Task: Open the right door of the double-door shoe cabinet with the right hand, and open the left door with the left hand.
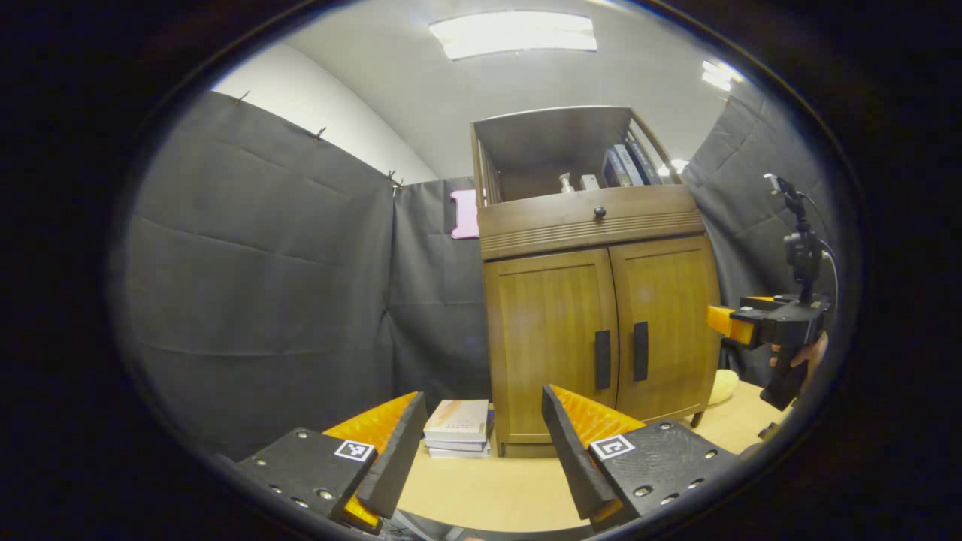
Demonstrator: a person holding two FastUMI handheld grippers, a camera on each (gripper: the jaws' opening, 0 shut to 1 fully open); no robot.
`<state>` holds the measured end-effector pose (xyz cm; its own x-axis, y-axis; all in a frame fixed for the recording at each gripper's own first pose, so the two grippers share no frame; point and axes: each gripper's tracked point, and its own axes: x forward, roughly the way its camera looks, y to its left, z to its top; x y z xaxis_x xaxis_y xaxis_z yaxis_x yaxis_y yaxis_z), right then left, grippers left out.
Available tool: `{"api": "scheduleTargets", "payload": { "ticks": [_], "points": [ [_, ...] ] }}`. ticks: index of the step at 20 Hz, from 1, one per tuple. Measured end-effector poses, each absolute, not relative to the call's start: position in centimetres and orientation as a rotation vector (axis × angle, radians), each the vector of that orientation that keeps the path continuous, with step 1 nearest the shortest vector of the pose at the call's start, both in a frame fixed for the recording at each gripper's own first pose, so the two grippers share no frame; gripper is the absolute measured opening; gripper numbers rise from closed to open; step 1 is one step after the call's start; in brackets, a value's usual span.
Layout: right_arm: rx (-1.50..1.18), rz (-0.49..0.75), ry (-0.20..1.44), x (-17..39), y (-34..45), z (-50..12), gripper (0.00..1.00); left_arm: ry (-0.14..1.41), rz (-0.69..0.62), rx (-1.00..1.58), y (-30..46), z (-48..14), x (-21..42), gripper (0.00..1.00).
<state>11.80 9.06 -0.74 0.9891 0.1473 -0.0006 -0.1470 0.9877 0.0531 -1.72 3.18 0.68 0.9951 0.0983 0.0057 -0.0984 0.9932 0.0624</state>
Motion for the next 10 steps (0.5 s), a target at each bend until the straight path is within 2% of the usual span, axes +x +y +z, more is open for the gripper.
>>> {"api": "scheduleTargets", "payload": {
  "ticks": [10],
  "points": [
    [0.056, 0.201, 0.044, 18.8, 14.1, -3.5, 0.97, -0.001, 0.211, 0.088, 6.6, 1.2, -3.9, 0.9]
  ]
}}
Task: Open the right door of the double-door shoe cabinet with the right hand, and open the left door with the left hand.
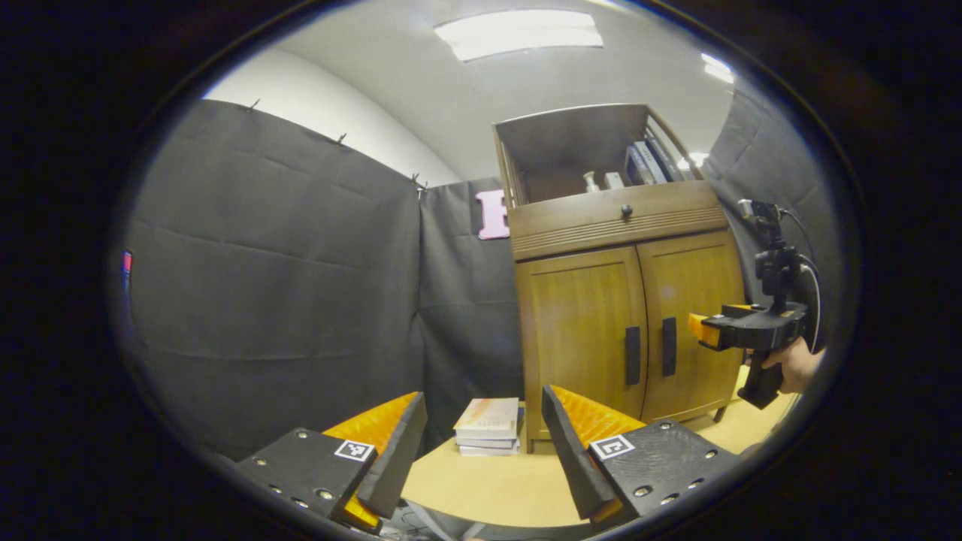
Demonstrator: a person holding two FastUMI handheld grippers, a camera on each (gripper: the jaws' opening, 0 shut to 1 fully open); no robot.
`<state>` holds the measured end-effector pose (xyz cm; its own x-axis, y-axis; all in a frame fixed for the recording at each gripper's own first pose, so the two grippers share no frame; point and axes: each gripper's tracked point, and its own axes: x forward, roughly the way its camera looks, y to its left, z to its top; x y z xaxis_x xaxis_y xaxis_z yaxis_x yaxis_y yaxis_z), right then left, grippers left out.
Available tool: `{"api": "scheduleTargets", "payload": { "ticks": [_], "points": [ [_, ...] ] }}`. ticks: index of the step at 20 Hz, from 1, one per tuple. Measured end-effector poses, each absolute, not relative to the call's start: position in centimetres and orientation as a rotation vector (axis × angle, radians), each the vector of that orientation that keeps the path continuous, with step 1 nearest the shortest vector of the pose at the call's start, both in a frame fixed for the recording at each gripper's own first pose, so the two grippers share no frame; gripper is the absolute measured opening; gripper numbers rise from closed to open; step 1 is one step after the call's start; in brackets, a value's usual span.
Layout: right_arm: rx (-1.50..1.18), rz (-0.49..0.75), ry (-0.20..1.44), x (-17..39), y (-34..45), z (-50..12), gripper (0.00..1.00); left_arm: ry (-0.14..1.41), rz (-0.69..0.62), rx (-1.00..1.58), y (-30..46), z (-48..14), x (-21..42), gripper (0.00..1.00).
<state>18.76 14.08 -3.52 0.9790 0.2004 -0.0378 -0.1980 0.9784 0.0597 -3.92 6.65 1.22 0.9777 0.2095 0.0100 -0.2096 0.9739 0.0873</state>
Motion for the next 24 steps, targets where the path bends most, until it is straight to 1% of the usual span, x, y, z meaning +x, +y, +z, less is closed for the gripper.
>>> {"api": "scheduleTargets", "payload": {
  "ticks": [8, 9, 11, 12, 13, 14, 15, 16, 18, 19, 20, 22, 24],
  "points": [
    [0.043, 0.195, 0.094, 23.1, 16.2, -6.8, 0.98, 0.013, 0.295, 0.106, 9.9, 0.9, -5.9, 0.9],
    [0.037, 0.193, 0.104, 23.8, 16.5, -7.3, 0.96, 0.016, 0.305, 0.107, 10.2, 0.9, -6.1, 0.9],
    [0.026, 0.196, 0.132, 24.7, 17.1, -8.5, 0.96, 0.019, 0.32, 0.11, 10.8, 0.8, -6.3, 0.9],
    [0.023, 0.194, 0.147, 25.1, 17.4, -9.1, 0.95, 0.02, 0.325, 0.112, 11.0, 0.8, -6.4, 0.9],
    [0.024, 0.195, 0.159, 25.4, 17.8, -9.8, 0.84, 0.02, 0.331, 0.114, 11.1, 0.8, -6.5, 0.9],
    [0.029, 0.196, 0.17, 25.7, 18.0, -10.1, 0.87, 0.021, 0.334, 0.116, 11.4, 0.9, -6.5, 0.9],
    [0.034, 0.196, 0.178, 26.0, 18.2, -10.3, 0.84, 0.022, 0.337, 0.118, 11.5, 0.8, -6.6, 0.9],
    [0.041, 0.186, 0.181, 26.4, 18.4, -10.4, 0.84, 0.023, 0.34, 0.12, 11.7, 0.9, -6.6, 0.9],
    [0.058, 0.174, 0.186, 27.2, 18.6, -10.4, 0.55, 0.023, 0.344, 0.12, 11.7, 0.7, -6.6, 0.9],
    [0.07, 0.173, 0.188, 27.4, 18.8, -10.5, 0.51, 0.023, 0.344, 0.12, 11.8, 0.6, -6.7, 0.9],
    [0.075, 0.162, 0.189, 27.8, 18.8, -10.7, 0.51, 0.023, 0.345, 0.12, 11.9, 0.7, -6.9, 0.9],
    [0.074, 0.152, 0.196, 27.9, 18.6, -10.4, 0.34, 0.022, 0.345, 0.121, 12.2, 0.8, -7.0, 0.9],
    [0.064, 0.164, 0.198, 27.9, 18.6, -10.5, 0.23, 0.019, 0.34, 0.118, 12.3, 0.8, -6.9, 0.9]
  ]
}}
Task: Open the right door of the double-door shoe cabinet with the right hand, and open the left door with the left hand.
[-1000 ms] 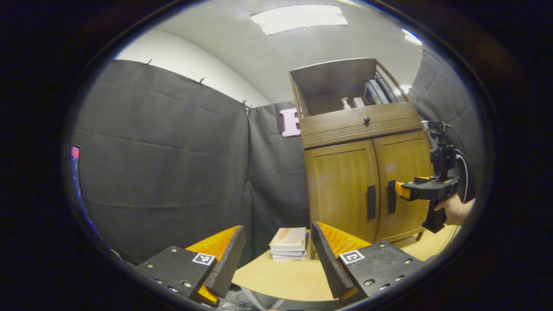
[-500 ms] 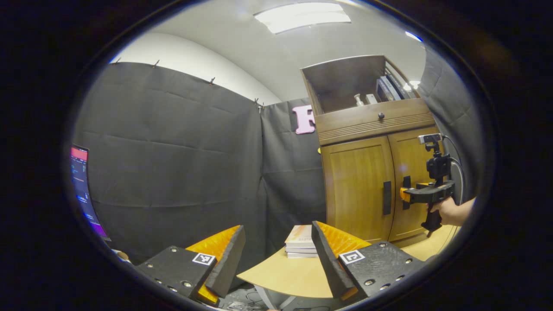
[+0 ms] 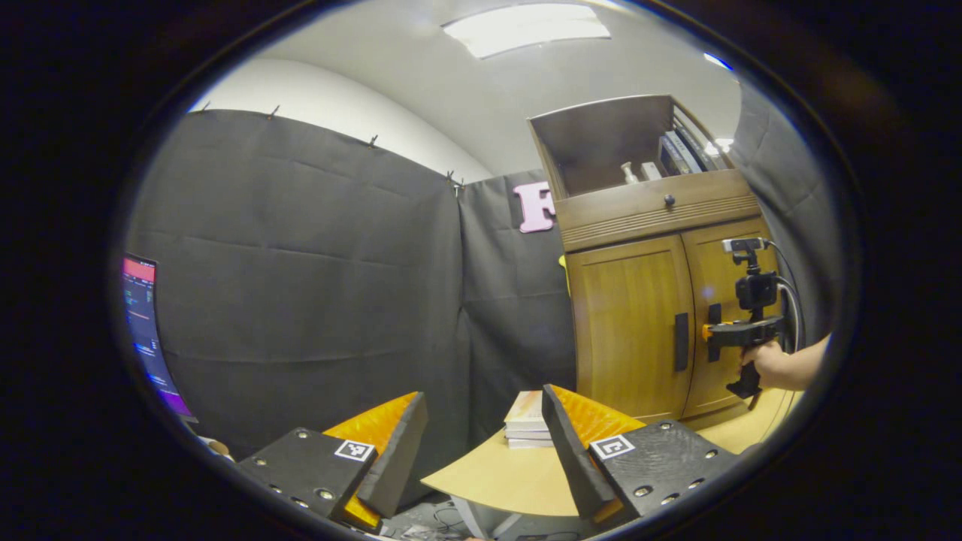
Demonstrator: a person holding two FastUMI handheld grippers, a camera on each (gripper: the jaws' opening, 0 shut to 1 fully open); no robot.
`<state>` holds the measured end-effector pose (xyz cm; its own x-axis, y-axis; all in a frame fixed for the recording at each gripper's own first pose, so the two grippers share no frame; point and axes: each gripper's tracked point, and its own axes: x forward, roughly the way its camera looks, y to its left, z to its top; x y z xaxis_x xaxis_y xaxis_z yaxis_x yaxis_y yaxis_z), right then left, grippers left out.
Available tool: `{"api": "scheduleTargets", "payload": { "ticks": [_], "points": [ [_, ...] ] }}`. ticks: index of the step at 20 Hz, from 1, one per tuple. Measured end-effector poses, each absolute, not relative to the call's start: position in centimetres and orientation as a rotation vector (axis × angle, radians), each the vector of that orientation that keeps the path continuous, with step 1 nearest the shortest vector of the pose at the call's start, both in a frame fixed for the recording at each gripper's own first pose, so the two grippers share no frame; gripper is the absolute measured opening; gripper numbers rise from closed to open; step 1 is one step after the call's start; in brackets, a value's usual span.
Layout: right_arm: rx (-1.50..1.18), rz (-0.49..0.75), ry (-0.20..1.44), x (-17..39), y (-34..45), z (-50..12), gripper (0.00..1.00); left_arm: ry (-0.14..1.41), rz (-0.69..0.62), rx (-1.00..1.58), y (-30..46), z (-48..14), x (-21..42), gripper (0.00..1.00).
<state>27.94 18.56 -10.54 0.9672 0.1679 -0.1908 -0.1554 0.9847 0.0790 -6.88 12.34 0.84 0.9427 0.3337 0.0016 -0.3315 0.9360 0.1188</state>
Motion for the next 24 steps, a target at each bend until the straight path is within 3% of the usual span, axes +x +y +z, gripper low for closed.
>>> {"api": "scheduleTargets", "payload": {
  "ticks": [2, 5, 20, 22, 23, 24],
  "points": [
    [0.059, 0.167, 0.214, 27.3, 18.5, -10.5, 0.11, 0.019, 0.331, 0.116, 12.3, 0.9, -6.8, 0.9],
    [0.066, 0.177, 0.211, 26.6, 18.3, -10.3, 0.14, 0.014, 0.305, 0.109, 11.9, 1.0, -6.3, 0.9],
    [0.082, 0.231, 0.217, 18.4, 15.6, -9.1, 0.11, -0.026, 0.121, 0.071, 8.9, 1.3, -3.8, 0.9],
    [0.081, 0.233, 0.219, 17.5, 15.0, -8.9, 0.17, -0.027, 0.095, 0.064, 8.5, 1.4, -3.7, 0.9],
    [0.082, 0.231, 0.22, 17.1, 14.7, -8.9, 0.14, -0.027, 0.082, 0.061, 8.5, 1.5, -3.8, 0.9],
    [0.083, 0.229, 0.224, 16.6, 14.4, -8.9, 0.17, -0.028, 0.072, 0.06, 8.4, 1.5, -3.8, 0.9]
  ]
}}
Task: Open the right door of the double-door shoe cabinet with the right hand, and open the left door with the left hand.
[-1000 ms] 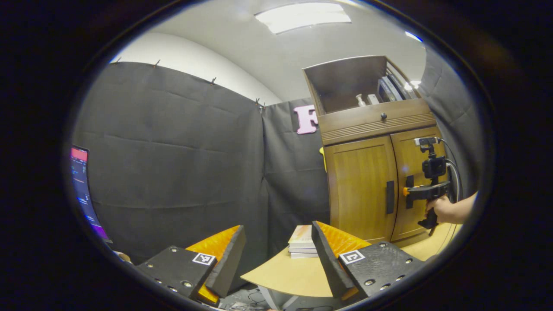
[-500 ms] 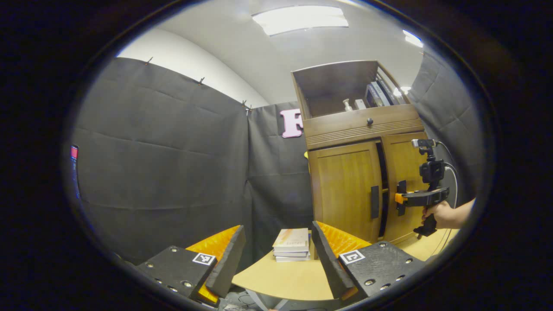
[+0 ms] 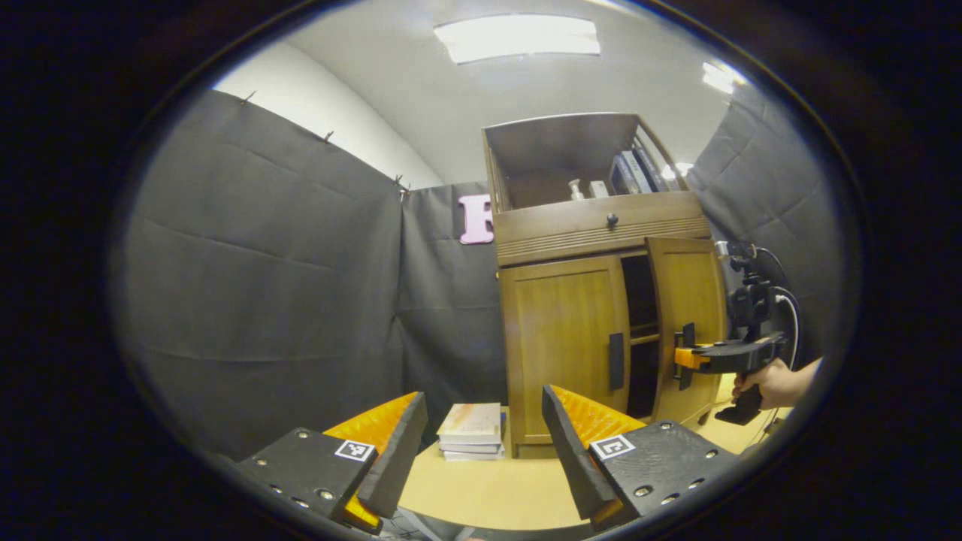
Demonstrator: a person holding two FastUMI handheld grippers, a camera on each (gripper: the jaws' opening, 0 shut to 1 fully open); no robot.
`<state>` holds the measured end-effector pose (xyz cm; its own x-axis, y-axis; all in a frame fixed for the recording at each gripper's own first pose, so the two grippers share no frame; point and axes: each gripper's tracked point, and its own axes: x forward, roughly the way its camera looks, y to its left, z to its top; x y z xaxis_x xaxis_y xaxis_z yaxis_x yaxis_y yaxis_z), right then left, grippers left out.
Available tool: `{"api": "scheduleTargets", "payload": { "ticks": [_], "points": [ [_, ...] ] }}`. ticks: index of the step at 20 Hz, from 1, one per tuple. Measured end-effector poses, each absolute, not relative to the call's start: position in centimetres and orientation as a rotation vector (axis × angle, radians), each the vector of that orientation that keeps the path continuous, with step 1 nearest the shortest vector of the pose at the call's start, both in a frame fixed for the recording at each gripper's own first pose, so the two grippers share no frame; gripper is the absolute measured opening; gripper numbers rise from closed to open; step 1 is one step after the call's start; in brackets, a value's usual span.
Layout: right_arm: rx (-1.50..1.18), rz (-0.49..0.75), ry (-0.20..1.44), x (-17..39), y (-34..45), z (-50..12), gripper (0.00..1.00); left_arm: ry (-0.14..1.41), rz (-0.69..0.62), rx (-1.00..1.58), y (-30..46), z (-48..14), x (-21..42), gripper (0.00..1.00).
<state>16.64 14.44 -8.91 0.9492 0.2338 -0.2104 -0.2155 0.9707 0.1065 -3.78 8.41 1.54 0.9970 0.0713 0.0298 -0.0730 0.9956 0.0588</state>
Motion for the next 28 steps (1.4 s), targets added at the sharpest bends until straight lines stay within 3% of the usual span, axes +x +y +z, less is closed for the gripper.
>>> {"api": "scheduleTargets", "payload": {
  "ticks": [1, 3, 5, 6, 8, 9, 18, 22, 24, 25, 28],
  "points": [
    [0.08, 0.227, 0.227, 16.2, 14.0, -8.8, 0.14, -0.028, 0.062, 0.059, 8.3, 1.6, -3.8, 0.9],
    [0.077, 0.22, 0.23, 15.1, 13.1, -8.6, 0.18, -0.029, 0.042, 0.055, 8.0, 1.8, -3.9, 0.9],
    [0.083, 0.217, 0.232, 13.9, 12.1, -8.5, 0.11, -0.031, 0.022, 0.052, 7.8, 2.0, -4.0, 0.9],
    [0.083, 0.217, 0.232, 13.4, 11.7, -8.4, 0.14, -0.032, 0.012, 0.049, 7.7, 2.1, -4.1, 0.9],
    [0.078, 0.217, 0.23, 12.5, 10.6, -8.3, 0.11, -0.034, -0.01, 0.045, 7.5, 2.3, -4.2, 0.9],
    [0.077, 0.216, 0.228, 12.0, 10.0, -8.2, 0.17, -0.035, -0.021, 0.043, 7.4, 2.5, -4.3, 0.9],
    [0.084, 0.193, 0.232, 8.8, 4.8, -7.8, 0.1, -0.036, -0.116, 0.037, 6.3, 3.2, -5.2, 0.9],
    [0.076, 0.178, 0.23, 7.9, 2.1, -7.8, 0.17, -0.031, -0.147, 0.032, 6.0, 3.9, -5.6, 0.9],
    [0.075, 0.175, 0.23, 7.5, 0.8, -7.7, 0.1, -0.034, -0.162, 0.033, 5.7, 4.2, -5.7, 0.9],
    [0.074, 0.172, 0.229, 7.4, 0.1, -7.7, 0.17, -0.034, -0.168, 0.033, 5.7, 4.1, -5.7, 0.9],
    [0.07, 0.166, 0.227, 7.0, -2.0, -7.7, 0.14, -0.034, -0.184, 0.036, 5.4, 4.3, -5.8, 0.9]
  ]
}}
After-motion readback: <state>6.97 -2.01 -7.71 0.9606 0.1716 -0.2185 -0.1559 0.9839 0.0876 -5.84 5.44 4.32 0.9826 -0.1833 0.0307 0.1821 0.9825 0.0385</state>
